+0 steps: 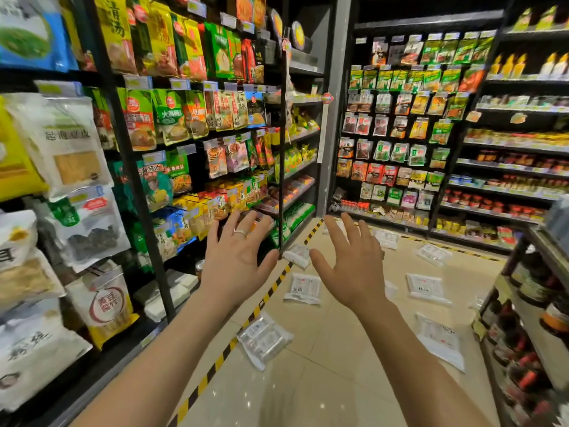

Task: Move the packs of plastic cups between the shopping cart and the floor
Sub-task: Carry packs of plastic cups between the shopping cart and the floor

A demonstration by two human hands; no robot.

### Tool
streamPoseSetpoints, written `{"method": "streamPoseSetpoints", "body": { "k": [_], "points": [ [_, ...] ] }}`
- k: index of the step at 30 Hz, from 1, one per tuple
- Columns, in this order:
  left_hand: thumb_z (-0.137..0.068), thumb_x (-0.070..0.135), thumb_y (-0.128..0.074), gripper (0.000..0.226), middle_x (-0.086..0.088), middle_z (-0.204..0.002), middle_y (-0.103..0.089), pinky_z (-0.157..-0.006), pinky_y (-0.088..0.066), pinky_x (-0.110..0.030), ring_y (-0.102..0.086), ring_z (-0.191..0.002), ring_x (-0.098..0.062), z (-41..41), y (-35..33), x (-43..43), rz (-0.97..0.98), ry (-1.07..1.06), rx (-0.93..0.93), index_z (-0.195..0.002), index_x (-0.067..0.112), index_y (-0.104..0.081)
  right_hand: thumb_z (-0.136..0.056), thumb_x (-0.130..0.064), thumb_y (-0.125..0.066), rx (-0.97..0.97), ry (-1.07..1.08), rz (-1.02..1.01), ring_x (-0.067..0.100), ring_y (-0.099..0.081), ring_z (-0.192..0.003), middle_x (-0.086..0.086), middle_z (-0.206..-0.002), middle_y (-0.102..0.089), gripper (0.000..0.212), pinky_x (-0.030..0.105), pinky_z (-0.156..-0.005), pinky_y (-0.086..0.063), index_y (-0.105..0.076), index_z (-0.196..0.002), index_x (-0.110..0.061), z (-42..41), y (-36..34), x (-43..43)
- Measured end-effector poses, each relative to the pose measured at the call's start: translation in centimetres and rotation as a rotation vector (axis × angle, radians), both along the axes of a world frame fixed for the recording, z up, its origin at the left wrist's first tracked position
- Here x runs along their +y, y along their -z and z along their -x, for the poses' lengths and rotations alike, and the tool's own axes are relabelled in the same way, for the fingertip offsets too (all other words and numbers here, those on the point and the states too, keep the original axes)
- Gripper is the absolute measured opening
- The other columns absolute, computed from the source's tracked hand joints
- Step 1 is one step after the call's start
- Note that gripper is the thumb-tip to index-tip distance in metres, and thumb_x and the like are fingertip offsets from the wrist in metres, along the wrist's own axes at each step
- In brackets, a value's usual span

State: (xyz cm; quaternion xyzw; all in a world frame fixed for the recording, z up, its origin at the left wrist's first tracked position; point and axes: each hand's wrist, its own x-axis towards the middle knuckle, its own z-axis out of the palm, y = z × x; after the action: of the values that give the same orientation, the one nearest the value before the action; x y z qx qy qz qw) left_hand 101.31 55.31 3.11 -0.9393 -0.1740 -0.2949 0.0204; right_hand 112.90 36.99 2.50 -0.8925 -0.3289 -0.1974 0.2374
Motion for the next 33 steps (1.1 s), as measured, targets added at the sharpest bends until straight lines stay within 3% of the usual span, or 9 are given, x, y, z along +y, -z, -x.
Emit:
{"method": "streamPoseSetpoints", "body": {
  "k": [5, 13, 17, 33],
  "points": [
    [-0.094, 0.060, -0.036, 0.058, -0.003, -0.149, -0.046, -0.113, -0.020, -0.056, -0.031, -0.144, -0.030, -5.8, 1.3, 4.1, -0.020, -0.014, 0.009, -0.145, 0.035, -0.037, -0.088, -0.061, -0.035, -0.001, -0.001, -0.017, 0.034, -0.017, -0.147, 0.005, -0.159, -0.027, 0.069, 0.052, -0.115, -0.018, -0.032, -0.151, -0.032, -6.0, 1.8, 4.5],
    [-0.091, 0.057, -0.039, 0.055, -0.003, -0.148, -0.047, -0.114, -0.020, -0.055, -0.035, -0.140, -0.030, -19.5, 1.3, 11.2, -0.012, -0.020, 0.048, -0.141, 0.035, -0.037, -0.083, -0.069, -0.019, 0.025, 0.013, -0.006, 0.034, -0.017, -0.147, 0.005, -0.159, -0.027, 0.077, 0.053, -0.115, -0.022, -0.031, -0.151, -0.034, -20.3, 2.5, 12.7],
    [-0.091, 0.062, -0.026, 0.066, -0.002, -0.157, -0.034, -0.117, -0.009, -0.054, -0.021, -0.147, -0.028, -26.7, 0.8, 14.5, 0.004, -0.040, 0.103, -0.150, 0.033, -0.033, -0.083, -0.070, -0.017, 0.047, 0.012, 0.013, 0.034, -0.015, -0.147, 0.004, -0.160, -0.025, 0.078, 0.053, -0.116, -0.021, -0.027, -0.151, -0.035, -27.6, 2.4, 16.0],
    [-0.087, 0.065, -0.013, 0.075, 0.001, -0.158, -0.033, -0.117, -0.014, -0.052, -0.021, -0.147, -0.026, -46.2, 3.9, 20.0, 0.055, 0.078, 0.159, -0.152, 0.032, -0.032, -0.082, -0.069, -0.018, 0.144, 0.105, 0.018, 0.029, -0.010, -0.149, 0.000, -0.162, -0.018, 0.078, 0.049, -0.119, -0.013, -0.022, -0.153, -0.038, -43.2, 6.6, 19.8]
  ]
}}
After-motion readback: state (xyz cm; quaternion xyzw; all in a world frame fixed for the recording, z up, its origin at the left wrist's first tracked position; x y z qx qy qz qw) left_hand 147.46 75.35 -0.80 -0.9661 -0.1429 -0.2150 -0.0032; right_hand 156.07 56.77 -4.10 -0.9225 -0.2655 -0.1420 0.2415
